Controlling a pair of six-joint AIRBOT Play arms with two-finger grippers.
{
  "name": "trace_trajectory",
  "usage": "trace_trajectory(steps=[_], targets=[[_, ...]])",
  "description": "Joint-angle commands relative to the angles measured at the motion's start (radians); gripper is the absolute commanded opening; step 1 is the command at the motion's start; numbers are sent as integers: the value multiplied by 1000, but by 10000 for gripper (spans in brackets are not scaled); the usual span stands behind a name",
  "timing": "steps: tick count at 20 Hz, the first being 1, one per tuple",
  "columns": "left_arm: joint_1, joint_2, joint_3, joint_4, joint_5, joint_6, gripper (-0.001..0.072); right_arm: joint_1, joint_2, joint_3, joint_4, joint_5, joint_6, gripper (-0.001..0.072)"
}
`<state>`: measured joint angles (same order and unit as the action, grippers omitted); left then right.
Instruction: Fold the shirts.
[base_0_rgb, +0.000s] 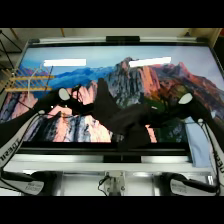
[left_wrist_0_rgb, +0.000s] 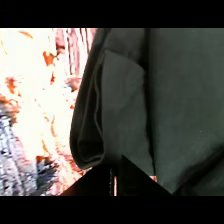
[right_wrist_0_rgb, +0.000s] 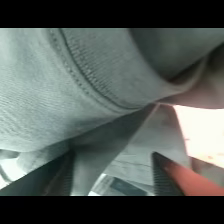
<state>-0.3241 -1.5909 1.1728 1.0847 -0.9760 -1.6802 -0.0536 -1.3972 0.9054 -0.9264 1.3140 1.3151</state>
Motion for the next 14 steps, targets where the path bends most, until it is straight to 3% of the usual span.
trace_trajectory(steps=[1, 3, 4, 5, 6, 7, 11, 14], targets=[[-1, 8, 0, 0, -20, 26, 33, 34, 15, -87, 61, -87, -36, 567], [-1, 8, 0, 0, -31, 30, 33, 74, 15, -89, 76, -171, -35, 566], [-1, 9, 0, 0, -31, 30, 33, 92, 15, -89, 90, -206, -36, 476], [-1, 10, 0, 0, -31, 30, 33, 114, 15, -89, 94, -232, -37, 196], [-1, 10, 0, 0, -31, 35, 33, 133, 15, -89, 92, -249, -34, 99], [-1, 11, 0, 0, -31, 43, 33, 144, 15, -89, 92, -248, -34, 57], [8, 51, 8, 0, -55, 82, 32, 134, 65, -66, 113, -164, -42, 57], [38, 173, 69, 80, -97, 90, 32, 69, 203, 46, 110, -67, -50, 58]])
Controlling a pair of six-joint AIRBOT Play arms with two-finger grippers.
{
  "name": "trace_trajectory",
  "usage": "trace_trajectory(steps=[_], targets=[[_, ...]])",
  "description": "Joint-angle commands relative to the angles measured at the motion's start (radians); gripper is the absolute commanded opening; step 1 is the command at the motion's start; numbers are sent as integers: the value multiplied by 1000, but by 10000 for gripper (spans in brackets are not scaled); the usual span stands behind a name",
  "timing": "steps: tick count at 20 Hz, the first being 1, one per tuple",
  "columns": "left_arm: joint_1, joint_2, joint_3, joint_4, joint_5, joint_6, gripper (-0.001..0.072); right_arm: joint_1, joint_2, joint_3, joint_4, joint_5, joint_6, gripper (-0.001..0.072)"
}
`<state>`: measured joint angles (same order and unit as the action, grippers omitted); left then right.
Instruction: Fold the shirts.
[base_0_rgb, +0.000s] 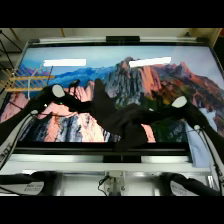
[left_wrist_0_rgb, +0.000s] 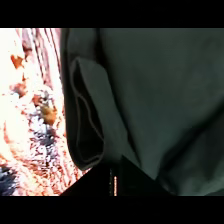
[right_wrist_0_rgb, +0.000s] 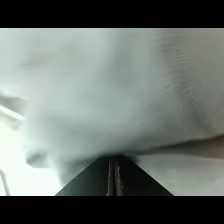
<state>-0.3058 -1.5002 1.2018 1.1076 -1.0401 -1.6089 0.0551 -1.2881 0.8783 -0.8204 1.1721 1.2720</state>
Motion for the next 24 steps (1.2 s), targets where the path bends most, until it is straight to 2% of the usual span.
trace_trajectory(steps=[1, 5, 8, 11, 14, 16, 19, 21, 22, 24], targets=[[34, 145, 79, 95, -51, 19, 32, -75, 151, 129, 3, 90, -7, 58], [97, 436, 320, 145, -66, -1, 32, -275, 386, 425, 2, 71, -14, 58], [99, 638, 497, 169, 35, -35, 31, -380, 530, 630, -20, 36, -94, 58], [99, 792, 537, 218, 87, -65, 31, -401, 644, 719, -106, -45, -116, 58], [99, 869, 537, 319, 18, -96, 31, -401, 727, 726, -229, -139, -80, 58], [99, 890, 537, 337, 25, -95, 31, -401, 754, 726, -259, -201, -45, 58], [99, 886, 534, 338, 27, -93, 31, -401, 756, 727, -173, -349, -32, 58], [99, 870, 522, 366, 26, -47, 31, -401, 747, 727, -136, -420, -32, 58], [99, 861, 505, 417, 25, -46, 31, -401, 736, 727, -158, -409, -32, 58], [101, 840, 438, 514, 19, -46, 31, -401, 694, 726, -210, -294, -31, 58]])
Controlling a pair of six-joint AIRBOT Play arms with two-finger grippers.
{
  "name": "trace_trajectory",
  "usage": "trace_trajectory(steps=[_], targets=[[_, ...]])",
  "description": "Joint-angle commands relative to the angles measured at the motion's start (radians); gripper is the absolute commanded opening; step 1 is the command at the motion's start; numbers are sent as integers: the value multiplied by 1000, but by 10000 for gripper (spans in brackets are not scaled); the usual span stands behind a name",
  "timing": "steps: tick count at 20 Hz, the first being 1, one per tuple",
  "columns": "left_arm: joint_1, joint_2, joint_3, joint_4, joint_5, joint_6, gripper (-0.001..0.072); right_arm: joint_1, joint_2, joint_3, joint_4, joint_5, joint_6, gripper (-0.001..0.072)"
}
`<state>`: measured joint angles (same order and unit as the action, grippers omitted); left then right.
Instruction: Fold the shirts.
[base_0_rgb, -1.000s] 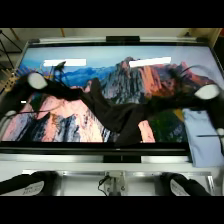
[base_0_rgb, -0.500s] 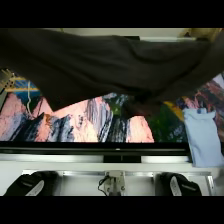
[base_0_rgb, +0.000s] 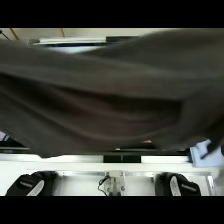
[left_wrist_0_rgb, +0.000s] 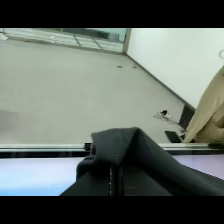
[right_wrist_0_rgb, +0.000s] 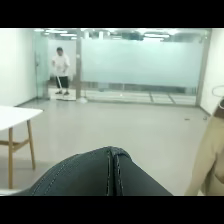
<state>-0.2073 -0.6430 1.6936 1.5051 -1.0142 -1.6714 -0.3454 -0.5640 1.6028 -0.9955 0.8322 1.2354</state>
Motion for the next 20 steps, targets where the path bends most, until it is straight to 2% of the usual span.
trace_trajectory(steps=[1, 4, 6, 11, 17, 20], targets=[[3, -33, -92, 146, -18, 16, 31, 0, -64, 2, -42, 141, 7, 58], [4, -103, -242, 196, -26, 17, 31, 0, -216, 0, -52, 383, 48, 58], [6, -173, -333, 226, -25, 17, 31, 0, -333, -28, -50, 405, 62, 58], [64, -407, -395, 224, 13, 6, 32, 91, -662, -83, -24, 212, 62, 58], [147, -608, -395, 222, 93, -123, 32, 346, -963, -83, -31, -148, 61, 58], [149, -696, -395, 172, 129, -122, 33, 389, -1060, -83, -31, -164, 98, 58]])
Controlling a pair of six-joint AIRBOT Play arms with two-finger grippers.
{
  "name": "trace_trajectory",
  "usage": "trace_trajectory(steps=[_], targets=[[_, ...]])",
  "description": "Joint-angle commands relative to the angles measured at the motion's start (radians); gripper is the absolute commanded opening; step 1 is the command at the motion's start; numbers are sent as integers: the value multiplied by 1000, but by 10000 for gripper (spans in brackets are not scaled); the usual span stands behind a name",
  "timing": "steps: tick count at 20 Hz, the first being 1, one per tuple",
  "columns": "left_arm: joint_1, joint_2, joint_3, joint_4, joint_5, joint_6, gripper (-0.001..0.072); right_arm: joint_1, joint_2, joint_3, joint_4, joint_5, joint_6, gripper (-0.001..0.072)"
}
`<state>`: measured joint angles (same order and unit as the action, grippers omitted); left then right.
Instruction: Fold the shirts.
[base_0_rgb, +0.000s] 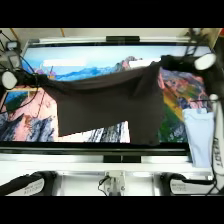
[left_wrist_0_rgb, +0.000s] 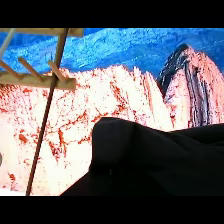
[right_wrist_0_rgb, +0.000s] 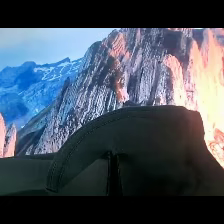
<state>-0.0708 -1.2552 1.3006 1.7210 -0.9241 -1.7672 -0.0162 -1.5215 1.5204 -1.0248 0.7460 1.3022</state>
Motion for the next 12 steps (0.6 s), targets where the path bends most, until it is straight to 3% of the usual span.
trace_trajectory(steps=[1, 3, 4, 5, 6, 7, 9, 11, 12], targets=[[12, -117, -2, -89, 46, -27, 34, 63, -126, -1, -2, -53, 55, 58], [12, -172, -2, -191, 33, -26, 63, 64, -159, -1, 18, 3, 109, 58], [13, -191, 0, -232, 3, -26, 191, 63, -162, 0, 34, 13, 112, 83], [15, -198, 9, -248, -51, -26, 453, 58, -159, 3, 52, 20, 112, 237], [24, -197, 23, -245, -116, -21, 629, 45, -151, 19, 59, 48, 112, 514], [41, -197, 58, -246, -231, 26, 642, 31, -137, 40, 49, 94, 108, 561], [85, -195, 124, -244, -492, 179, 642, -14, -89, 66, 8, 202, 107, 561], [151, -166, 109, -246, -652, 212, 642, -70, -37, 67, -39, 364, 107, 560], [185, -136, 65, -259, -656, 216, 641, -99, -23, 67, -75, 482, 103, 560]])
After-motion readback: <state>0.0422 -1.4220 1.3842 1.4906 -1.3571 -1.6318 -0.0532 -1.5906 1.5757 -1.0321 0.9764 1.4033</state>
